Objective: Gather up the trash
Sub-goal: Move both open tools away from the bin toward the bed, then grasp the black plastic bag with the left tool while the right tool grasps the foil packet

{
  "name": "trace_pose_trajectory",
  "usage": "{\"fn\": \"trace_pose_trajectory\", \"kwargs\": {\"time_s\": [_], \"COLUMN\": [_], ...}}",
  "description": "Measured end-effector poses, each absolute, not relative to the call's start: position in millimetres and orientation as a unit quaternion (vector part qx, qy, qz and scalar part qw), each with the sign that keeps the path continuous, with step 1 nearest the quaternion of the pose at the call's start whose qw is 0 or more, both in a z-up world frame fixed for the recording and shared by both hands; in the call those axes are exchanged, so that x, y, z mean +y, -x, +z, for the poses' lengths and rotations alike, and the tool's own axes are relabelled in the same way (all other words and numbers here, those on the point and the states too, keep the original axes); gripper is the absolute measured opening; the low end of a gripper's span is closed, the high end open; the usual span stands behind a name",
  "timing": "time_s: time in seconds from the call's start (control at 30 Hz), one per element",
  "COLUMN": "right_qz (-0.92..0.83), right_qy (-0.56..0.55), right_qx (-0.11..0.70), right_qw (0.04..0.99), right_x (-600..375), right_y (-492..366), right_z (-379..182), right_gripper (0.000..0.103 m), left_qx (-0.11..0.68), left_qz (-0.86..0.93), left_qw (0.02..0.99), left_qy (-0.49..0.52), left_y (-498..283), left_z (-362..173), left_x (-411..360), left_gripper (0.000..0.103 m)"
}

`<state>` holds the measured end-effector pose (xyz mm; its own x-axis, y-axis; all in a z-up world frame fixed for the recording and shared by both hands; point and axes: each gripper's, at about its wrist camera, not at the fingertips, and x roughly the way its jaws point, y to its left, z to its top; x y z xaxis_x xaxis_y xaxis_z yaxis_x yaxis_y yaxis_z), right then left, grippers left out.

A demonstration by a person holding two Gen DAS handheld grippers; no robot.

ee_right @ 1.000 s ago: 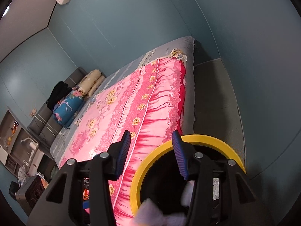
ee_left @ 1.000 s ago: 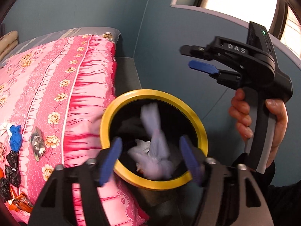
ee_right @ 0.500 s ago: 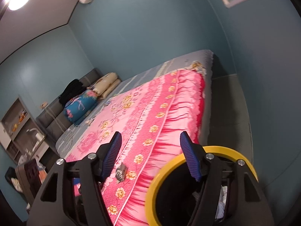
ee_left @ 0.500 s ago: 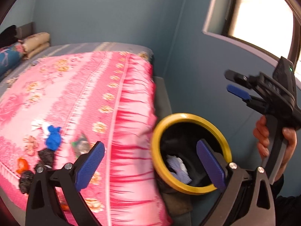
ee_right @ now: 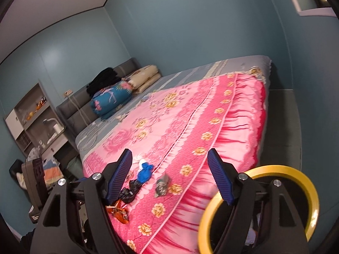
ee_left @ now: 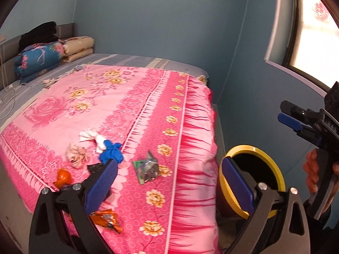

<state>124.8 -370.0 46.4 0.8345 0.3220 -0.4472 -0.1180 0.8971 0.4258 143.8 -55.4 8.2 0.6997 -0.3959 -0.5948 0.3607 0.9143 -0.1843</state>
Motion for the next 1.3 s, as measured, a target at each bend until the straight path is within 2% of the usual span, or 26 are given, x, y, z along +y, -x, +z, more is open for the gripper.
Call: {"fn": "trace_pose_trajectory", "kwargs": {"time_s": [0.33,0.8,1.3], "right_qz": [0.149,0.169,0.145], "right_qy": [-0.161,-0.132,-0.108], "right_qx": [0.298,0.353,0.434], "right_qw": [0.929,0.911,0.883], "right_x": [-309,-241,-204], "right_y": [-153,-203,-255], "right_z": [37,1,-64], "right_gripper": [0.07,0.07,0.07], "left_qx": [0.337,0.381,0.446], "left_qz": [-0.145,-0.054,-0.024], "left_qw": [0.928,0.917,0.885], "left_qy": [0.057,0.103,0.128], "left_y": [-155,-176,-202], "left_z": [-9,-61,-122], "left_x": [6,97,127], "left_gripper": [0.095,0.095,0.095]}}
